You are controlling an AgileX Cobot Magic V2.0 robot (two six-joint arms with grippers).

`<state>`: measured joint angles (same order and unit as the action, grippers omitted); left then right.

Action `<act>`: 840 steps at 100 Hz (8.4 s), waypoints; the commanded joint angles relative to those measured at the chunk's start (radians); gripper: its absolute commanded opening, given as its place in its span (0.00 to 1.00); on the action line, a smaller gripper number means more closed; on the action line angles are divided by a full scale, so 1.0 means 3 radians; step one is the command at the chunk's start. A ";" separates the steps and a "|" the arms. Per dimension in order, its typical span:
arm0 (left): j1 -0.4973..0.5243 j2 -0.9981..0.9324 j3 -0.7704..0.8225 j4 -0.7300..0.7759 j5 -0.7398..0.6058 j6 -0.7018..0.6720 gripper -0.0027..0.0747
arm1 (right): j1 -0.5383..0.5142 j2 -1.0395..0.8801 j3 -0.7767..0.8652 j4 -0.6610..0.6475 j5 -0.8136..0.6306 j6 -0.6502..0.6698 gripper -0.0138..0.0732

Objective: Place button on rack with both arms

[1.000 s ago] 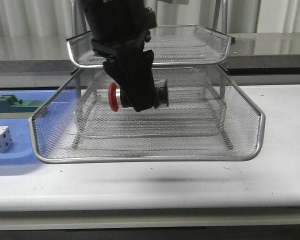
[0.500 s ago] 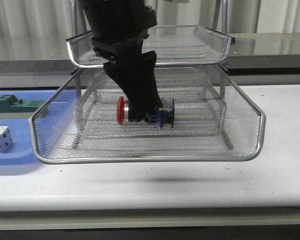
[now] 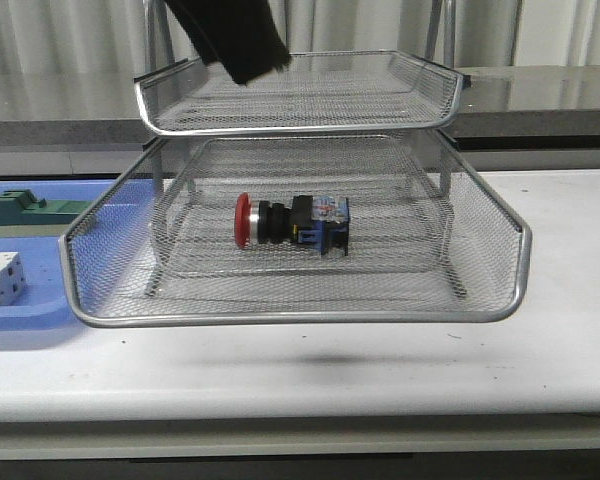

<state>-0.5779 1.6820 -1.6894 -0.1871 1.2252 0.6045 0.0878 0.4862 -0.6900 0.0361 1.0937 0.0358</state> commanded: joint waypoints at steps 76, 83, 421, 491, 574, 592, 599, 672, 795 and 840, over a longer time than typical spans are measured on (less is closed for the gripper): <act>0.1415 -0.2178 0.1931 -0.0379 -0.2233 -0.0247 0.67 | -0.0002 0.0016 -0.0111 -0.0029 -0.0154 -0.0003 0.08; 0.1415 -0.2425 0.2273 -0.0439 -0.2530 -0.0247 0.67 | -0.0002 0.0016 -0.0111 -0.0029 -0.0154 -0.0003 0.08; 0.1415 -0.4840 0.4693 -0.1060 -0.4084 -0.0247 0.01 | 0.1092 0.1898 -0.0111 0.1726 -0.1244 -0.2170 0.09; 0.1415 -0.4840 0.4693 -0.1060 -0.4084 -0.0247 0.01 | 0.2364 0.2961 -0.0111 0.0872 -0.2658 -0.2167 0.09; 0.1415 -0.4840 0.4693 -0.1060 -0.4084 -0.0247 0.01 | 0.2342 0.3371 -0.0114 0.0740 -0.3621 -0.2167 0.09; 0.1415 -0.4840 0.4693 -0.1060 -0.4084 -0.0247 0.01 | 0.2216 0.3536 -0.0236 0.0740 -0.3646 -0.2167 0.09; 0.1415 -0.4840 0.4693 -0.1060 -0.4084 -0.0247 0.01 | 0.2137 0.3599 -0.0325 0.0740 -0.3646 -0.2167 0.09; 0.1415 -0.4840 0.4693 -0.1060 -0.4084 -0.0247 0.01 | 0.1706 0.3847 -0.0901 0.0796 -0.3317 -0.2164 0.09; 0.1415 -0.4840 0.4693 -0.1060 -0.4084 -0.0247 0.01 | 0.0109 0.1664 -0.0679 0.1069 -0.1977 -0.1774 0.09; 0.1415 -0.4840 0.4693 -0.1060 -0.4084 -0.0247 0.01 | -0.0313 0.0359 0.0309 0.1096 -0.1970 -0.1767 0.09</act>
<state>-0.1562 0.2215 -0.2522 -0.4936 0.0761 0.5409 -0.0006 0.6572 -0.6153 0.3488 0.5550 -0.4980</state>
